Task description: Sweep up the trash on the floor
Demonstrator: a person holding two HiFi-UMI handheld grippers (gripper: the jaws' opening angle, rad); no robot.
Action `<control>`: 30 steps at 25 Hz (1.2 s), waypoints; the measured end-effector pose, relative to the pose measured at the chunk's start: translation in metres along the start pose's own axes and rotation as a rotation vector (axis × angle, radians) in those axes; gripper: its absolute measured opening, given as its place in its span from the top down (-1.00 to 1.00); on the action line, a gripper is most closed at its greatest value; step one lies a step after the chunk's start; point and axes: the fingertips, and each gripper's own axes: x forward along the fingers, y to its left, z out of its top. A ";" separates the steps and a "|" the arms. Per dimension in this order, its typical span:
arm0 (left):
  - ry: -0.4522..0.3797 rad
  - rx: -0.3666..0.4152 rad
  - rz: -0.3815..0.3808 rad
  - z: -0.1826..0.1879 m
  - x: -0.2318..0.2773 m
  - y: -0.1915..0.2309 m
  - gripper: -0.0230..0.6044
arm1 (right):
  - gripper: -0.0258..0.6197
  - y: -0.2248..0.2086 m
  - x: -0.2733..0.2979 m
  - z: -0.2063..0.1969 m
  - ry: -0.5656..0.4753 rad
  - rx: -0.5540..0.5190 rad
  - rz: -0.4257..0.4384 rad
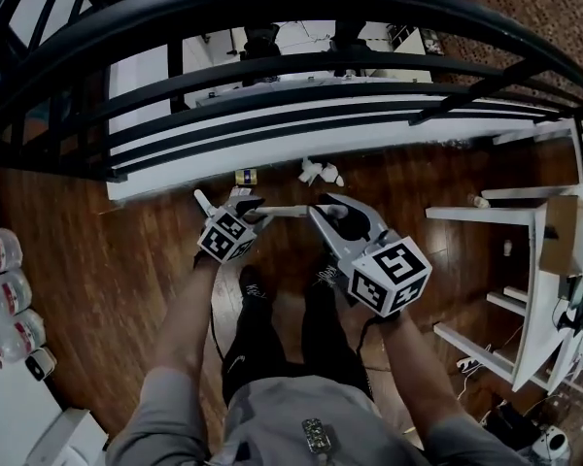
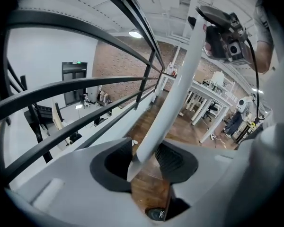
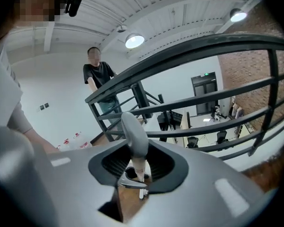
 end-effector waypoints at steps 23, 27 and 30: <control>-0.015 0.178 -0.299 0.186 0.247 -0.160 0.43 | 0.62 -0.239 -0.218 0.016 -0.098 0.072 -0.371; -0.008 0.202 -0.325 0.197 0.272 -0.182 0.43 | 0.62 -0.260 -0.244 0.010 -0.109 0.084 -0.397; 0.003 0.208 -0.321 0.196 0.277 -0.185 0.43 | 0.62 -0.264 -0.249 0.006 -0.115 0.092 -0.387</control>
